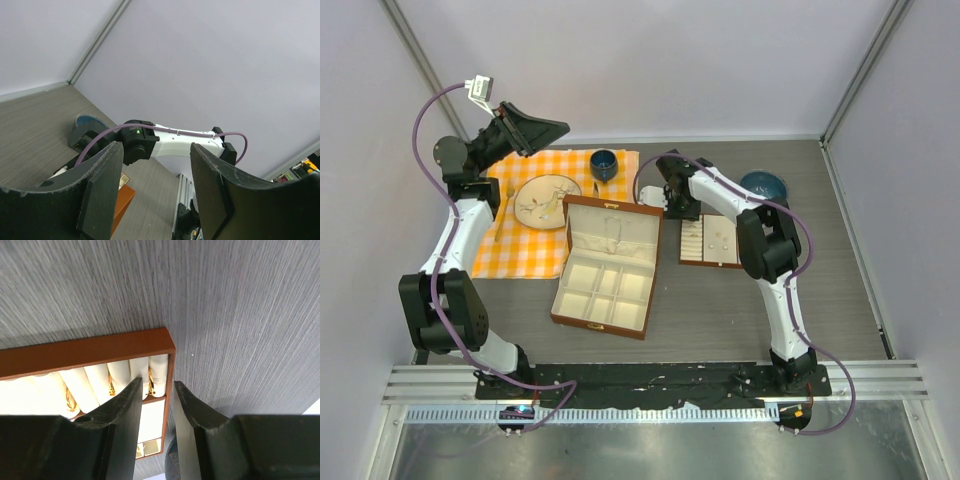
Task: Organize the mixed jewelry
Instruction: Place the jewelry in the compartment layer.
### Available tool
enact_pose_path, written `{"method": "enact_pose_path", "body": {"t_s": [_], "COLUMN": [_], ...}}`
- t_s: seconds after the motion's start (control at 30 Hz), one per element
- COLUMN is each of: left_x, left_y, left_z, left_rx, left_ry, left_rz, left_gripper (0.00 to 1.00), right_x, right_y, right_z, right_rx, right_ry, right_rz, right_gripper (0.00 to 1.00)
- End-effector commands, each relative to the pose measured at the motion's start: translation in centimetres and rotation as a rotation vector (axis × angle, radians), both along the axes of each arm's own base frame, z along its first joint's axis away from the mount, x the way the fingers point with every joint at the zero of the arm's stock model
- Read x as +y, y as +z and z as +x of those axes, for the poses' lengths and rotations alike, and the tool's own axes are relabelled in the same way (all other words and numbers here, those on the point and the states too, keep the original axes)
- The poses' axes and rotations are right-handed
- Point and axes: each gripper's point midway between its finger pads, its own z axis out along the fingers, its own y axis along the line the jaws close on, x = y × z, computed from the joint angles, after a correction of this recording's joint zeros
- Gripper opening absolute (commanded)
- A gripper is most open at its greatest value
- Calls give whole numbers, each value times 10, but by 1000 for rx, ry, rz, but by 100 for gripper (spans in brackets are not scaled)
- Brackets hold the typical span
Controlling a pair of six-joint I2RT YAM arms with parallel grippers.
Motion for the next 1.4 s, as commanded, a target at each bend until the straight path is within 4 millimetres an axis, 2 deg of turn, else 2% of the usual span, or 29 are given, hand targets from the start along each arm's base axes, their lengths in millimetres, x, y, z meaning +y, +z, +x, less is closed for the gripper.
{"method": "enact_pose_path", "body": {"t_s": [0.0,0.73,0.93,1.37], "left_x": [2,2,3,5], "left_y": [17,18,18,15], "left_z": [-14,-15,-15,-13], "left_rx": [-84,-84,-87,-80], "left_ry": [8,7,12,16], "left_rz": [7,5,6,7], "left_gripper": [60,60,61,61], "right_x": [6,-2,-5,0], "right_y": [42,75,67,48], "right_z": [14,10,12,13], "right_rx": [-96,-127,-113,-77], "right_ry": [-4,-26,-41,-46], "right_rz": [53,84,82,100], "right_gripper": [37,36,34,34]}}
